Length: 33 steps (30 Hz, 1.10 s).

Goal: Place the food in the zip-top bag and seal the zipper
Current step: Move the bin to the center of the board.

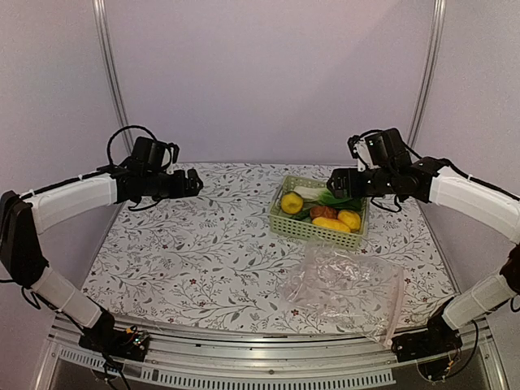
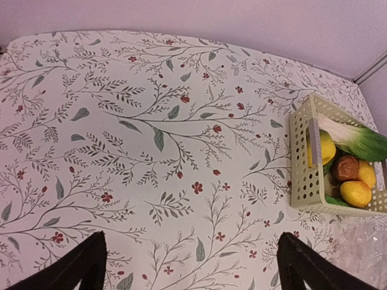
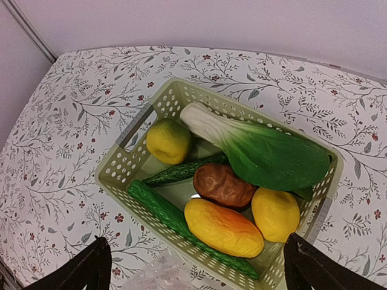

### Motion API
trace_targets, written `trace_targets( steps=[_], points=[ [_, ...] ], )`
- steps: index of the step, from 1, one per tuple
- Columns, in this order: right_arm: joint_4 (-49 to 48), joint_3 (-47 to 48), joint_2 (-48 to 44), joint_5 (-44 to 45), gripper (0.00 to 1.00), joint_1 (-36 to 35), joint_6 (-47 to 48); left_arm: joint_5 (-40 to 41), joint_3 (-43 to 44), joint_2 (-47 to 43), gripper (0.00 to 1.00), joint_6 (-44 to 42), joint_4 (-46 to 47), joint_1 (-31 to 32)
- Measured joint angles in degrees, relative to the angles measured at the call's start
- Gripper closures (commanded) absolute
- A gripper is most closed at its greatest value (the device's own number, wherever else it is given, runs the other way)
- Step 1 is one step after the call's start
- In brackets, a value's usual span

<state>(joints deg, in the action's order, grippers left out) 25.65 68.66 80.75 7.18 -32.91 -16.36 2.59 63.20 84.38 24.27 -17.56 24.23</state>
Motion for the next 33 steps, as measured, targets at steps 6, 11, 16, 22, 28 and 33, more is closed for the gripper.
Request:
trace_targets(
  steps=[6, 11, 16, 22, 28, 33],
  points=[
    [0.28, -0.59, -0.7, -2.49, 0.13, -1.25, -2.34, -2.21, -1.77, -0.15, 0.16, 2.54, 2.8, -1.2],
    [2.67, 2.05, 0.13, -5.75, 0.24, -1.46, -1.27, -6.19, -1.75, -1.97, 0.2, 2.27, 2.36, -0.17],
    [4.0, 6.8, 6.47, -5.9, 0.36, -1.6, -0.61, -6.14, -4.79, -8.63, 0.23, -0.98, 1.4, 6.73],
    [7.8, 7.74, 12.98, -4.48, 0.44, -0.15, -7.43, -6.01, -8.22, -11.91, 0.35, -2.47, -2.56, 10.54],
    [9.44, 7.63, 13.33, -3.3, 0.53, 7.85, -12.31, -6.6, -8.59, -10.99, 0.34, -0.52, -3.87, 10.51],
    [9.51, 6.32, 13.51, -1.86, 0.53, 13.27, -14.12, -6.69, -7.43, -8.02, 0.34, 2.19, -4.5, 10.54]
  ],
)
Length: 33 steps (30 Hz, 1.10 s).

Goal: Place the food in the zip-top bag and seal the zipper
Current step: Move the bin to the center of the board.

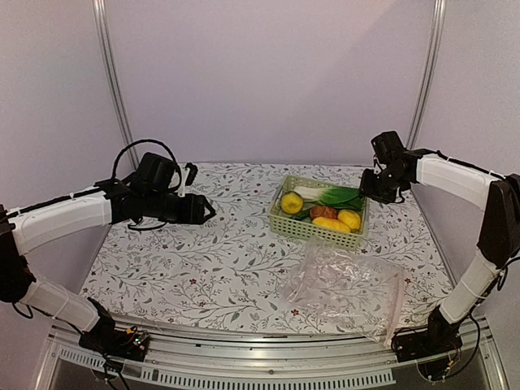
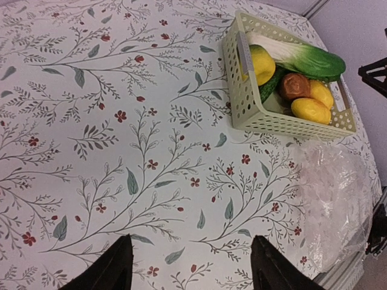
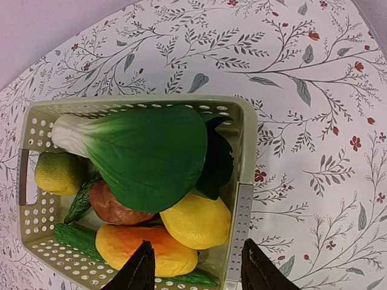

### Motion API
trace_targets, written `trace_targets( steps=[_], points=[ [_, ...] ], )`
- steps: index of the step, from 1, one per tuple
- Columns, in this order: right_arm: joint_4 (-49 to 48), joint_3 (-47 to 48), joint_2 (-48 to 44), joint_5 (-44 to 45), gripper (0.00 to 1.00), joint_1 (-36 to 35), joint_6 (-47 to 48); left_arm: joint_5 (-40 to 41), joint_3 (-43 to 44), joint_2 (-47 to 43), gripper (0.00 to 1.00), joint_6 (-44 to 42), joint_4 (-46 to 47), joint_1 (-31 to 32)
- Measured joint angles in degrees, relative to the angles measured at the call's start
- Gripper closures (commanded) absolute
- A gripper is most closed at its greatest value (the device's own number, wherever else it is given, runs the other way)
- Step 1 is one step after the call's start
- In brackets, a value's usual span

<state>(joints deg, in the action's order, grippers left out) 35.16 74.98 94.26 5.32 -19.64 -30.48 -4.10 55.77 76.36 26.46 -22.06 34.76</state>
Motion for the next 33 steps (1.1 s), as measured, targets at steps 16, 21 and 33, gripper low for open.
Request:
trace_targets(
  steps=[16, 21, 33],
  points=[
    [-2.25, -1.44, 10.54, -1.64, 0.72, 3.43, -0.9, -2.03, 7.19, 6.45, 0.36, 1.9, -5.33, 0.09],
    [-3.5, -1.11, 12.57, -2.84, 0.92, 3.43, 0.31, -2.93, 10.14, 8.15, 0.36, 1.86, -7.06, 0.22],
    [-5.22, 13.84, 24.02, -13.68, 1.0, -0.13, 12.22, -1.18, 15.54, 8.11, 0.3, -1.46, -14.21, 0.44]
  ],
)
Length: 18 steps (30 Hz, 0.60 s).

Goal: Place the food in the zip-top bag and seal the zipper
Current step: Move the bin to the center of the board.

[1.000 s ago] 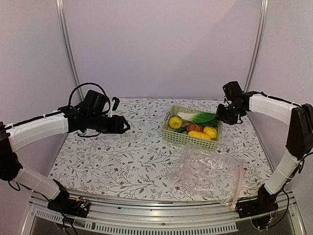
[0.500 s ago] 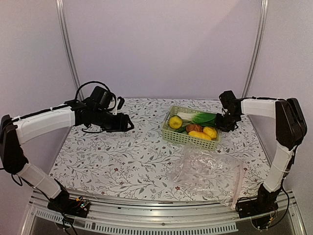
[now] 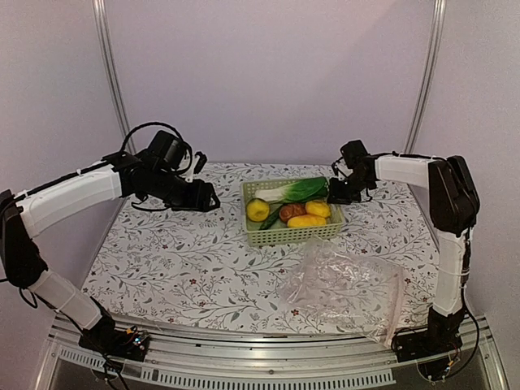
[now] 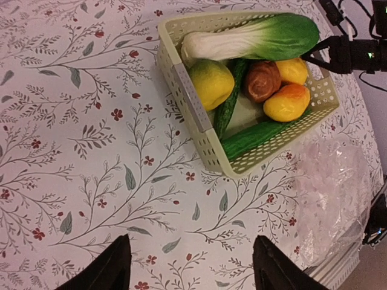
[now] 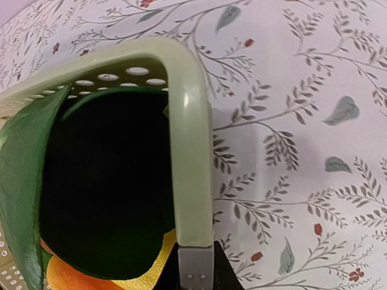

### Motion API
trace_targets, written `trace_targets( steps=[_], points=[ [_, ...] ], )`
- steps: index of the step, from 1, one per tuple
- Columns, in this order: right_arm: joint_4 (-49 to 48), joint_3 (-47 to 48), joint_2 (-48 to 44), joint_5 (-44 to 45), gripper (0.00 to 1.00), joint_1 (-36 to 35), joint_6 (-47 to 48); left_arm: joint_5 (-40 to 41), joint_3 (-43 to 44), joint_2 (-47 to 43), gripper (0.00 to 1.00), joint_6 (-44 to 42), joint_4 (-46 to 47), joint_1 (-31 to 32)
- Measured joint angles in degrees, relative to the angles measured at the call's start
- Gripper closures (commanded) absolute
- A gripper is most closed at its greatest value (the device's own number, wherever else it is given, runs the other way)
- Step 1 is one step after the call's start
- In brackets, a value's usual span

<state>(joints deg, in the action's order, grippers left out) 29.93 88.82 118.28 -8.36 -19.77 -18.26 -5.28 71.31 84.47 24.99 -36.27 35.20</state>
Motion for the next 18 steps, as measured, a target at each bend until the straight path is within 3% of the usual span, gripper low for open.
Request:
trace_targets(
  steps=[9, 14, 15, 18],
  points=[
    [-0.66, 16.44, 11.37, -7.96, 1.0, -8.15, 5.44, 3.58, 4.07, 1.03, 0.19, -0.96, -6.49, 0.04],
    [-0.72, 23.85, 16.5, -12.59, 0.98, -12.76, 7.82, 6.12, 3.61, 1.55, 0.18, -1.22, -9.29, 0.04],
    [-0.79, 24.28, 16.83, -13.35, 0.95, -13.66, 8.28, 6.78, 3.48, 1.57, 0.18, -1.36, -9.86, 0.04],
    [-0.33, 24.48, 16.96, -14.99, 0.64, -15.45, 10.25, 8.17, 2.99, 1.6, 0.19, -1.53, -10.78, -0.24]
  ],
)
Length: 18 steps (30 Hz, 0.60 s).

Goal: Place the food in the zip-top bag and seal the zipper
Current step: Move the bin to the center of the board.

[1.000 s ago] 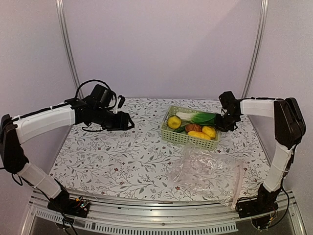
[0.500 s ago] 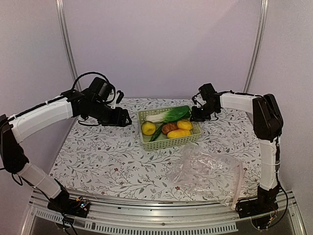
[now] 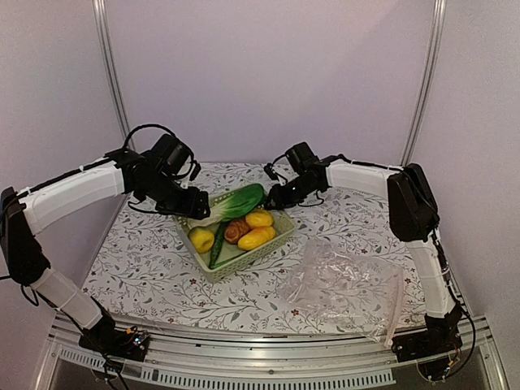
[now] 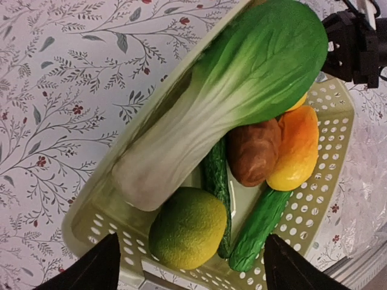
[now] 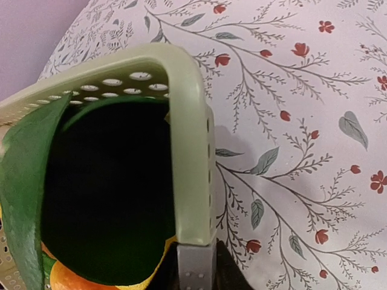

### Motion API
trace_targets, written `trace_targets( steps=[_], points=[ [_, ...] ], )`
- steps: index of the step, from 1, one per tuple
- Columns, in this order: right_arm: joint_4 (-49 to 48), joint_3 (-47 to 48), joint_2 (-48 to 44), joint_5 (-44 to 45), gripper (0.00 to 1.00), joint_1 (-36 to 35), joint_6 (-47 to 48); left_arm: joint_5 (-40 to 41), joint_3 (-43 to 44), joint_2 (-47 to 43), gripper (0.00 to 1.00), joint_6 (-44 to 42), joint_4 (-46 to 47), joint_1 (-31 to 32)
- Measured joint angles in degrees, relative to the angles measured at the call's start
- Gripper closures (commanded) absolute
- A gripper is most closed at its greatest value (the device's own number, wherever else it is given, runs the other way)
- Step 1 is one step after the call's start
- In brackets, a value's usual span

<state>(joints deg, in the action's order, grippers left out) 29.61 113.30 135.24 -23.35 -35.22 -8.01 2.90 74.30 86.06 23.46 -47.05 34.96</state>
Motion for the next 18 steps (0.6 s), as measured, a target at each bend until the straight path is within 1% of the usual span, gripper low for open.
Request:
trace_targets(
  steps=[2, 5, 8, 11, 12, 15, 18],
  points=[
    [0.74, 0.0, 0.02, -0.92, 0.54, -0.81, 0.66, 0.59, -0.37, 0.02, 0.19, -0.39, -0.68, -0.39],
    [2.19, 0.0, -0.07, -1.68, 0.44, -0.94, 1.44, 0.83, -0.79, 0.24, 0.21, -1.27, -0.68, -1.33],
    [3.56, -0.61, -1.09, -2.49, 0.43, -0.55, 1.62, 0.85, -1.27, 0.9, 0.24, -2.47, -0.37, -2.86],
    [5.77, -1.53, -4.74, -3.04, 0.43, -0.28, 1.38, 0.81, -1.81, 2.45, 0.32, -4.59, 0.83, -4.74],
    [6.56, -1.75, -6.32, -3.21, 0.43, -0.24, 1.33, 0.74, -1.99, 3.17, 0.32, -5.31, 1.36, -4.94],
    [7.3, -4.33, -13.88, -3.87, 0.43, -0.24, 0.9, 0.28, -2.12, 6.14, 0.34, -7.63, 2.84, -7.69],
    [7.32, -10.16, -24.35, -4.66, 0.43, -0.24, -0.07, -0.5, -2.05, 9.46, 0.38, -9.6, 4.31, -10.08]
  ],
)
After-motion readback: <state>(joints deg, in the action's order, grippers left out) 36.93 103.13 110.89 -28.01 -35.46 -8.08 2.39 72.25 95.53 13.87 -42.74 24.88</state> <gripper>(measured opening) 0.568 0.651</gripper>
